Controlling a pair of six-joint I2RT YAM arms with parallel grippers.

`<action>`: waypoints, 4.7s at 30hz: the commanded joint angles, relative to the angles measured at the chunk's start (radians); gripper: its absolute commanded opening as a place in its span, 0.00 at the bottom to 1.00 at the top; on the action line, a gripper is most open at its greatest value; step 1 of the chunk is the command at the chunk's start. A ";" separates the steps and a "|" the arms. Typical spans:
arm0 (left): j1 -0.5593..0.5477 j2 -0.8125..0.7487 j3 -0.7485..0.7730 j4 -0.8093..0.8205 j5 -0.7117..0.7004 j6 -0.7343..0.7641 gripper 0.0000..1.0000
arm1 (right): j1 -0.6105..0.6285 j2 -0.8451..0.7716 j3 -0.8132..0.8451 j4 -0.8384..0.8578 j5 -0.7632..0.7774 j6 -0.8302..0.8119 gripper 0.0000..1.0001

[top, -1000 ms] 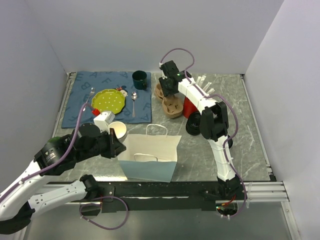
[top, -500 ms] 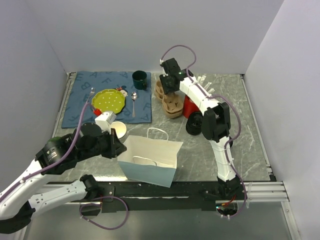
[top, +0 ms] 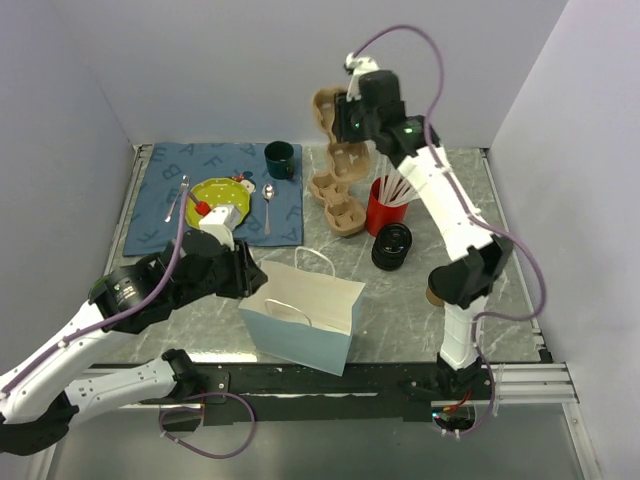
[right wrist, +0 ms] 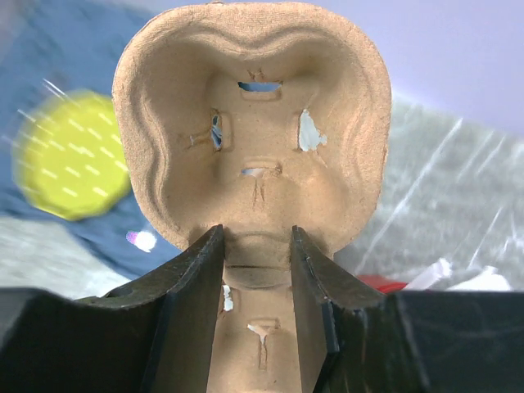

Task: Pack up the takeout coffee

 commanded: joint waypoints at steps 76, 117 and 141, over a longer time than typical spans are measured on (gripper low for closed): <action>0.000 -0.163 -0.140 0.150 -0.021 -0.108 0.01 | 0.537 -0.777 -0.795 0.182 -0.300 -0.003 0.26; 0.000 -0.126 -0.109 0.196 0.018 -0.110 0.01 | 0.704 -0.658 -0.823 -0.131 0.024 -0.123 0.26; 0.000 -0.126 -0.118 0.224 0.068 -0.105 0.03 | 0.707 -0.518 -0.827 -0.172 0.024 -0.088 0.29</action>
